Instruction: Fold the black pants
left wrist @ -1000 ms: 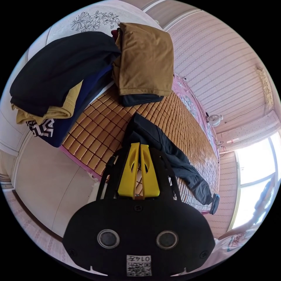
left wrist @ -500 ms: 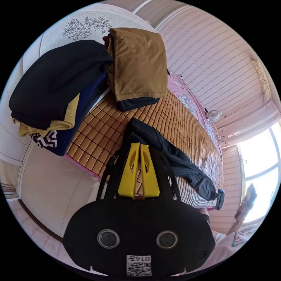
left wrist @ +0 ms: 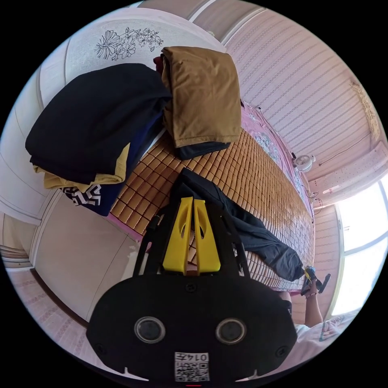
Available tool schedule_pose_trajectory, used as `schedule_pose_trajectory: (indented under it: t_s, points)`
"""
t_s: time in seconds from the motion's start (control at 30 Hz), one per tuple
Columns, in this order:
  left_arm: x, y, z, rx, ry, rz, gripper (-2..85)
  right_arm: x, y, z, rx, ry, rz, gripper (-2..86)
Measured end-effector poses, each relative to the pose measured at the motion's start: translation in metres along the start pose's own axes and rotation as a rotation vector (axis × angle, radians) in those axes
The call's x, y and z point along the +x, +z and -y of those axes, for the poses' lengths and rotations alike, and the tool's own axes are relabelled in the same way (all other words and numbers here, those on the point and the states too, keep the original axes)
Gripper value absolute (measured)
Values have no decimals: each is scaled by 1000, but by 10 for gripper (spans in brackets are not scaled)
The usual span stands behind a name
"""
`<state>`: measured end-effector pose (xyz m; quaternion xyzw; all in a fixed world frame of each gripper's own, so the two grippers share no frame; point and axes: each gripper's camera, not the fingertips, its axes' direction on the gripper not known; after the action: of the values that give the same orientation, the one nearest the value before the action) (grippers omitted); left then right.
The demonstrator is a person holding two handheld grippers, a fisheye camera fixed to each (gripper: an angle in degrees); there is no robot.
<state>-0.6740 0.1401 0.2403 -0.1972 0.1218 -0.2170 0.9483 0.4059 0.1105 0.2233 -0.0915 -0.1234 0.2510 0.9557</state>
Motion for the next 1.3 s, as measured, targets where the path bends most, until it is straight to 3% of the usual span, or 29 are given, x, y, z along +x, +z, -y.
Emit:
schedule_pose_trajectory:
  t_s: [0.2,0.47,0.63,0.87,0.97,1.17,1.3]
  points:
    - [16,9,9,-25,-19,49,-10,16,35,38,-160,4,-171,135]
    - [48,11,37,30,-40,10,-10,51,12,55,-102,37,-23,41]
    - [82,1,72,107,11,-86,-10,95,-71,77,213,106,232,25]
    - [104,-39,92,287,20,-208,-10,153,-167,37,615,119,427,20]
    - [106,-24,82,163,31,-114,-10,175,-167,11,541,127,405,20]
    - [149,43,67,-85,104,-118,-6,200,-157,-42,475,152,442,20]
    - [202,78,86,-143,225,-50,22,212,-168,-47,424,122,398,21]
